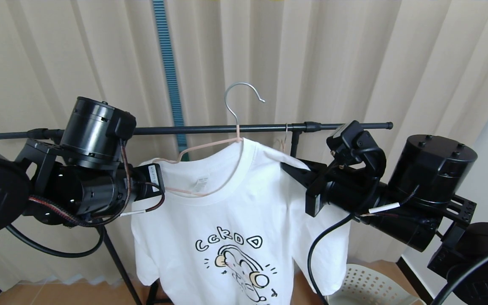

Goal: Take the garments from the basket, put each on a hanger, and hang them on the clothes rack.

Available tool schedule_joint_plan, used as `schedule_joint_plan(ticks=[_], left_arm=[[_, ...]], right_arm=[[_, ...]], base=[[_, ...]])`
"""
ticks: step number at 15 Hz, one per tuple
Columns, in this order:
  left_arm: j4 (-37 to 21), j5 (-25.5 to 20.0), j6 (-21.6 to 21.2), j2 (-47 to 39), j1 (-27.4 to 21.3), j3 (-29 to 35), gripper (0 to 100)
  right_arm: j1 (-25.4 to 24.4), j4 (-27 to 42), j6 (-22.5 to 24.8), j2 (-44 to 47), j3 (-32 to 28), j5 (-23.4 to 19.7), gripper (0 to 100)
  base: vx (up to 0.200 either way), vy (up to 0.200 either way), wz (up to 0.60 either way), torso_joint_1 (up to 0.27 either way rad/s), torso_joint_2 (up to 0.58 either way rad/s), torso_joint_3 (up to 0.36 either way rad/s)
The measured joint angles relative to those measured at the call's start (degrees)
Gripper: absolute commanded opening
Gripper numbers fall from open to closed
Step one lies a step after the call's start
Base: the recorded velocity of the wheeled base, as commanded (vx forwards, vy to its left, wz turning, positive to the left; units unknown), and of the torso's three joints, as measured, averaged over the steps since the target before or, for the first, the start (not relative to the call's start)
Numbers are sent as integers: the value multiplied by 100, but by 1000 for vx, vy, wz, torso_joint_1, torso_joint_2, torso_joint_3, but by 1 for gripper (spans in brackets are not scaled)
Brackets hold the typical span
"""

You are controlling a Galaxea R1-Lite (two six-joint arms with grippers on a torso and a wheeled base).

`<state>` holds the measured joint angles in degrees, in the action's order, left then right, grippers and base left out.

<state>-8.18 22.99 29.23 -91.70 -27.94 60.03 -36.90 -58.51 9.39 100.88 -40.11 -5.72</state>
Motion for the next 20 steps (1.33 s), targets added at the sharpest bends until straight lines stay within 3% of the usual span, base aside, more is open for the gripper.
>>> schedule_joint_plan(ticks=[5,13,20], left_arm=[[-7,21,-63,66,-129,37,0],[-16,76,-780,494,-877,330,0],[-44,66,-1002,634,-1659,574,0]], right_arm=[[0,-2,-4,15,12,-7,0],[-146,-121,-11,163,45,9,0],[-513,-578,-600,510,-35,364,0]], base=[[0,0,0,0,0,0],[0,0,0,0,0,0],[0,0,0,0,0,0]])
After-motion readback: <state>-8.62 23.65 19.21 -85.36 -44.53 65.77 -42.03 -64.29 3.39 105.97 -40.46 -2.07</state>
